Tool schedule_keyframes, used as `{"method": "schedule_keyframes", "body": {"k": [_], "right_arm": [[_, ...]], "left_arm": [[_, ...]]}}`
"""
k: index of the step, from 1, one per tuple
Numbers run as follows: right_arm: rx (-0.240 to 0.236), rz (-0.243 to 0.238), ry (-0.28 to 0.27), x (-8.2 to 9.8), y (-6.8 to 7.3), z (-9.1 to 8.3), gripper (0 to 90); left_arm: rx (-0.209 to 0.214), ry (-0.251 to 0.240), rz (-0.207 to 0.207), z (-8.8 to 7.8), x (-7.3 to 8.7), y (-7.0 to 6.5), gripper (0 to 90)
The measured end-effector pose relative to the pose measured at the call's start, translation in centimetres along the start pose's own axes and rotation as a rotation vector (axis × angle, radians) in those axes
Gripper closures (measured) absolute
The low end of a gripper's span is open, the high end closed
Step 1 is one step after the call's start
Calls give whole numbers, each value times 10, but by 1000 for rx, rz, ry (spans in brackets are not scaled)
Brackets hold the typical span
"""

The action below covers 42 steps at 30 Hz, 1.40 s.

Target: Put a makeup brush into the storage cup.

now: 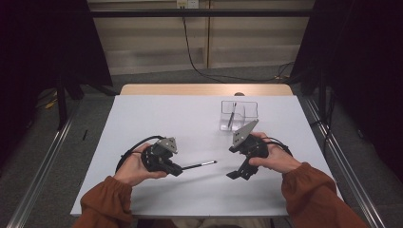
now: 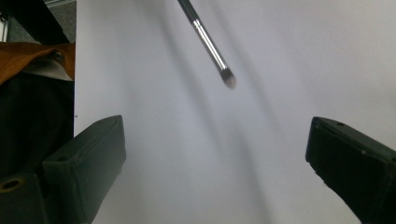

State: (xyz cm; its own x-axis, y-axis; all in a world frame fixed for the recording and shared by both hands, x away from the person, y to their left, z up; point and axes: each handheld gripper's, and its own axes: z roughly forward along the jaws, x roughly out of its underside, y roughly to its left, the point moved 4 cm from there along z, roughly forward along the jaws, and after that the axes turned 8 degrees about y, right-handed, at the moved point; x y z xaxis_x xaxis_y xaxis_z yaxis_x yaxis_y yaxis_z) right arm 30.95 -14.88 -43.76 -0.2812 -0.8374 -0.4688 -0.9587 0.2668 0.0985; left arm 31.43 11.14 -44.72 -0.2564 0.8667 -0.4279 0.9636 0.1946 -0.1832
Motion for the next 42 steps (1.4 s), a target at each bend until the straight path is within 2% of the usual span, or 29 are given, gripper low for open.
{"method": "schedule_keyframes", "body": {"k": [7,16,18,22,23,25,29,30,32,35,38,42], "right_arm": [[20,32,-11,9,0,-1,62],[27,53,-57,20,5,-3,62],[25,59,-80,21,5,-3,61],[14,61,-118,19,9,-2,63],[16,59,-124,19,10,-2,61],[31,68,-148,19,10,0,65],[24,77,-173,23,13,4,48],[29,81,-168,24,13,4,43],[59,95,-196,24,12,4,50],[62,107,-232,24,12,3,47],[69,110,-253,24,12,4,37],[79,122,-291,22,12,5,42]], "left_arm": [[6,-29,-7,-3,7,-4,840],[-2,-93,-46,-5,19,-4,840],[-2,-107,-53,-5,20,-5,840],[3,-121,-38,-6,21,-6,840],[9,-134,-48,-6,21,-7,840],[3,-145,-41,-7,22,-6,840],[-2,-194,-59,-10,23,-7,840],[-1,-201,-58,-10,23,-8,840],[7,-219,-58,-10,23,-9,840],[1,-238,-63,-10,24,-8,840],[-32,-262,-63,-11,24,-6,840],[-50,-292,-79,-11,26,-4,840]]}}
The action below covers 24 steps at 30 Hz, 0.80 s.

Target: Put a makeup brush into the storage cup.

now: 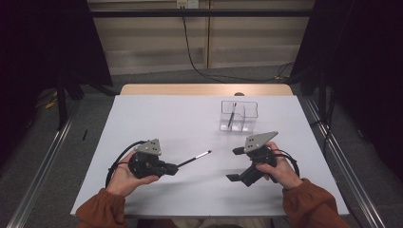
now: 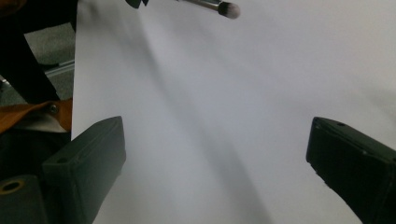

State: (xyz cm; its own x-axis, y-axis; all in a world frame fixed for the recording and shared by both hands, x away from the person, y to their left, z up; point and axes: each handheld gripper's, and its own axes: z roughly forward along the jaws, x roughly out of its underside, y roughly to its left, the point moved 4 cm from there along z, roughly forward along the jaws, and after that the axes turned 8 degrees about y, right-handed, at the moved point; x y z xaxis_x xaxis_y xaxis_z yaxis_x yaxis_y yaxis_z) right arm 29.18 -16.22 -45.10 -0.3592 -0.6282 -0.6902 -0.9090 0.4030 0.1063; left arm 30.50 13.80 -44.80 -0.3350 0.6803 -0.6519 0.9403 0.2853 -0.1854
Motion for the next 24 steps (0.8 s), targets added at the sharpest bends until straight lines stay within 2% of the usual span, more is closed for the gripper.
{"method": "schedule_keyframes", "body": {"k": [2,10,15,17,18,20,24], "right_arm": [[1,-3,-14,-1,1,1,34],[0,-22,-73,-5,7,3,38],[2,-17,-141,-9,7,2,31],[26,-28,-163,-10,6,2,32],[38,-24,-171,-11,6,1,33],[59,-36,-183,-12,4,1,40],[56,-52,-176,-13,4,4,64]], "left_arm": [[3,-31,-8,-1,0,1,840],[13,-100,15,2,-2,-2,840],[12,-149,18,1,-5,-4,840],[-3,-161,25,1,-6,-4,840],[5,-169,25,1,-6,-5,840],[-7,-183,37,1,-7,-6,840],[-9,-212,47,2,-10,-7,839]]}}
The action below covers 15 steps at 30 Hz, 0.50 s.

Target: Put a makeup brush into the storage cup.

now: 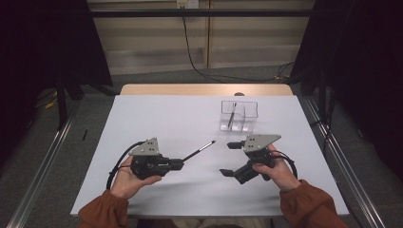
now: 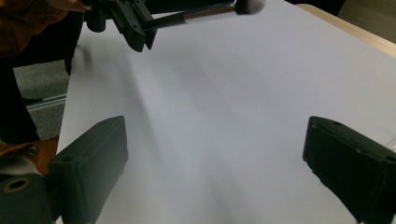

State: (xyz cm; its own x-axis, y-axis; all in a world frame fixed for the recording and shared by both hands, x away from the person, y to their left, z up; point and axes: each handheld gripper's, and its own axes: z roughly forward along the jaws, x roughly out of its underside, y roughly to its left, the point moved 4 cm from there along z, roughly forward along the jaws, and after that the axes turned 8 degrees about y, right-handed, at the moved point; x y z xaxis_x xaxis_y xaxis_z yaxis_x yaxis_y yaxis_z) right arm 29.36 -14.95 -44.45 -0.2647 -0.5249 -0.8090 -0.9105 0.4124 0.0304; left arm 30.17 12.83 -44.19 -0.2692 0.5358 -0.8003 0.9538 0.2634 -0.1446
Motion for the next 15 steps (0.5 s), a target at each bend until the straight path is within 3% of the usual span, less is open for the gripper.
{"method": "schedule_keyframes", "body": {"k": [2,9,13,15], "right_arm": [[-7,-15,-3,-1,1,1,75],[-52,30,-60,-7,5,-2,60],[-101,59,-111,-10,5,-6,41],[-93,52,-116,-11,6,-7,61]], "left_arm": [[-6,-18,-7,0,-1,0,839],[-2,-79,-13,-2,-5,-1,839],[-2,-88,0,0,-6,-3,839],[-1,-97,1,1,-7,-4,839]]}}
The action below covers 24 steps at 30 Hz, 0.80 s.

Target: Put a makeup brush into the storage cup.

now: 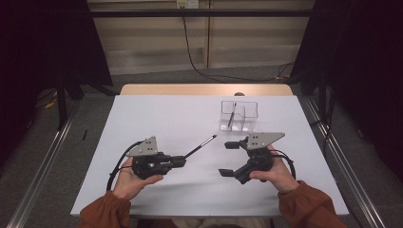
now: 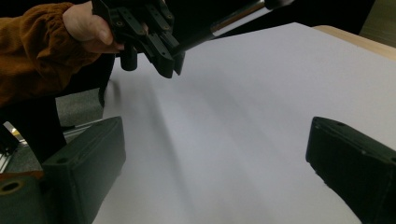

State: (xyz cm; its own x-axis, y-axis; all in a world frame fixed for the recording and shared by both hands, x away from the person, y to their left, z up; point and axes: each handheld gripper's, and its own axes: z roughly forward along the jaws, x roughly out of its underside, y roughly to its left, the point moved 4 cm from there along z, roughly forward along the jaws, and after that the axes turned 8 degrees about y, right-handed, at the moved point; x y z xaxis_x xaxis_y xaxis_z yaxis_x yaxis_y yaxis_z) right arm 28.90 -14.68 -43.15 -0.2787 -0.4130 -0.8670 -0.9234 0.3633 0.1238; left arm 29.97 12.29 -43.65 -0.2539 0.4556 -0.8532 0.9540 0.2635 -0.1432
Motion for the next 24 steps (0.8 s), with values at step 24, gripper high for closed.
{"method": "schedule_keyframes", "body": {"k": [24], "right_arm": [[23,41,-121,-29,-6,1,104]], "left_arm": [[-11,-104,-8,6,-15,-6,840]]}}
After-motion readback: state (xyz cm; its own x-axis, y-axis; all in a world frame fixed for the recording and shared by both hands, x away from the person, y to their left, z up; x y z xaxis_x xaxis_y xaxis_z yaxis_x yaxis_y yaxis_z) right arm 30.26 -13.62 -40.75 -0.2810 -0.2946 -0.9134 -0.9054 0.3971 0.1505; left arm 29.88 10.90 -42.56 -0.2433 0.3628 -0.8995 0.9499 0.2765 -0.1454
